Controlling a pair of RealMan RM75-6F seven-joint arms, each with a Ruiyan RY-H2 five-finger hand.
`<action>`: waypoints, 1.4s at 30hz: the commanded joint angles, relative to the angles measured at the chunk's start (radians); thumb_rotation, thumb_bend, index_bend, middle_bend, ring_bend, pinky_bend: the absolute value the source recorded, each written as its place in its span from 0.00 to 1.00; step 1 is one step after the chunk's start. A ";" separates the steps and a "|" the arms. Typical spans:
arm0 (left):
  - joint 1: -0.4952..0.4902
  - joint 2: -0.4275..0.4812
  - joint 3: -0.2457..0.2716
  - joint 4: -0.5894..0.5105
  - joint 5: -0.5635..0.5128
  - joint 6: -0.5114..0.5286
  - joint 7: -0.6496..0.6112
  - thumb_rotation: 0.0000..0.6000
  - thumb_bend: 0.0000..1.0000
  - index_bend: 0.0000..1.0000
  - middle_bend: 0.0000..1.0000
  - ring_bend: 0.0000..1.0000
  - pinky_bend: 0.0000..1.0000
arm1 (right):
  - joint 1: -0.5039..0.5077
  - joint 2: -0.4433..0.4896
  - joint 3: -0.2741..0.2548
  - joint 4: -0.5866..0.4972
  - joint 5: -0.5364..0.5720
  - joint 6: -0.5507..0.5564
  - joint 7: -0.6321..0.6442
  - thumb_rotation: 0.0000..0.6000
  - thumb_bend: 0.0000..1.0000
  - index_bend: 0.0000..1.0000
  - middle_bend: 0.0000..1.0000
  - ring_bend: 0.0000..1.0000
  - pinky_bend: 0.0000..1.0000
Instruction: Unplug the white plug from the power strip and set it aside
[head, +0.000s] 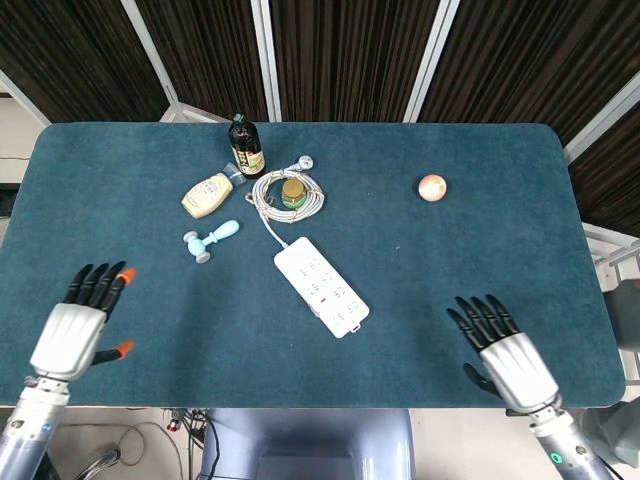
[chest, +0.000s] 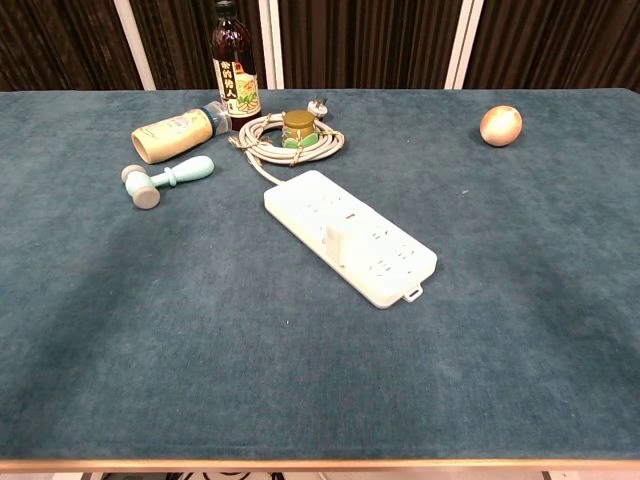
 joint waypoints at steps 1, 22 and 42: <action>-0.069 -0.005 -0.042 -0.076 -0.030 -0.076 0.076 1.00 0.01 0.04 0.03 0.00 0.00 | 0.052 -0.033 0.004 -0.036 -0.021 -0.089 -0.080 1.00 0.58 0.00 0.00 0.00 0.00; -0.366 -0.216 -0.173 -0.156 -0.391 -0.299 0.402 1.00 0.02 0.09 0.07 0.01 0.00 | 0.214 -0.309 0.051 0.009 0.163 -0.415 -0.281 1.00 0.78 0.06 0.05 0.02 0.04; -0.592 -0.373 -0.187 -0.021 -0.588 -0.342 0.471 1.00 0.03 0.10 0.08 0.01 0.00 | 0.316 -0.432 0.101 0.130 0.344 -0.497 -0.317 1.00 0.78 0.10 0.08 0.05 0.06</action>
